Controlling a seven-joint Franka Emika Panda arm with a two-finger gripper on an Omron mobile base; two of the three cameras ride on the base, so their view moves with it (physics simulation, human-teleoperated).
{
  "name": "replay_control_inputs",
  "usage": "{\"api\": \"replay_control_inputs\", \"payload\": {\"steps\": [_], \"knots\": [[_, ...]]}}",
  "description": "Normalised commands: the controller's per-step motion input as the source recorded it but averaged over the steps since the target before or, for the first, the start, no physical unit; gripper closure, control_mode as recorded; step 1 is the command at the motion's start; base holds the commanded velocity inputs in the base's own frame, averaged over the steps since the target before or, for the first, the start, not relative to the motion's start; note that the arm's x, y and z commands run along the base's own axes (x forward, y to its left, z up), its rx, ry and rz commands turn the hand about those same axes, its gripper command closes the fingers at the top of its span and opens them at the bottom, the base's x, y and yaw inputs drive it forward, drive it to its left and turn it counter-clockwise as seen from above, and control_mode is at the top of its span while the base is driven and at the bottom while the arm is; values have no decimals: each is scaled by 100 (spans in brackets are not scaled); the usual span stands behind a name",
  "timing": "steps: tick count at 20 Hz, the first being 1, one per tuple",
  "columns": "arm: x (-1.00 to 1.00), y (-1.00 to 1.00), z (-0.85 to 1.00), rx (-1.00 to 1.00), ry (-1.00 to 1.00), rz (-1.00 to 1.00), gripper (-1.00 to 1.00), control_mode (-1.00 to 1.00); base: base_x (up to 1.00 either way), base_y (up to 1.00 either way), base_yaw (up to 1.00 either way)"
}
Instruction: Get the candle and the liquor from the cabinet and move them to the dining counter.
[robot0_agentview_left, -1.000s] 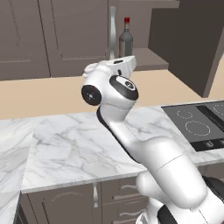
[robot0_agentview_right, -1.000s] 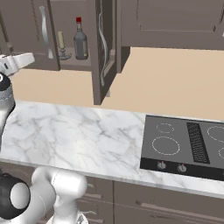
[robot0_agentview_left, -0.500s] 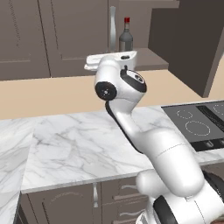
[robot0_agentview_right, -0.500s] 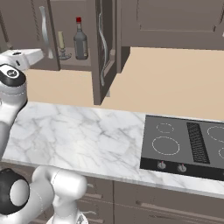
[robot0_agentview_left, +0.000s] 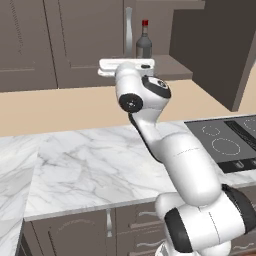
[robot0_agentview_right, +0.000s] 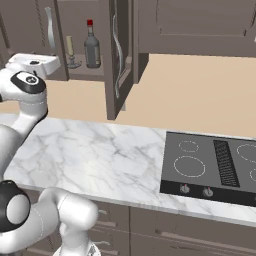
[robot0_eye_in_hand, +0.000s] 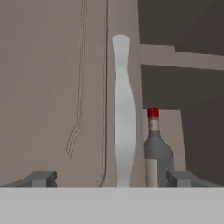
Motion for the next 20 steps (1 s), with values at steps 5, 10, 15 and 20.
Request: {"api": "replay_control_inputs", "payload": {"steps": [5, 10, 15, 20], "knots": [[24, 0, 16, 0, 0, 7, -100, -100, 0, 0, 0], [13, 0, 31, 0, 0, 3, -100, -100, 0, 0, 0], [5, 0, 29, 0, 0, 1, -100, -100, 0, 0, 0], [16, 1, 13, 0, 0, 1, -100, -100, 0, 0, 0]]}}
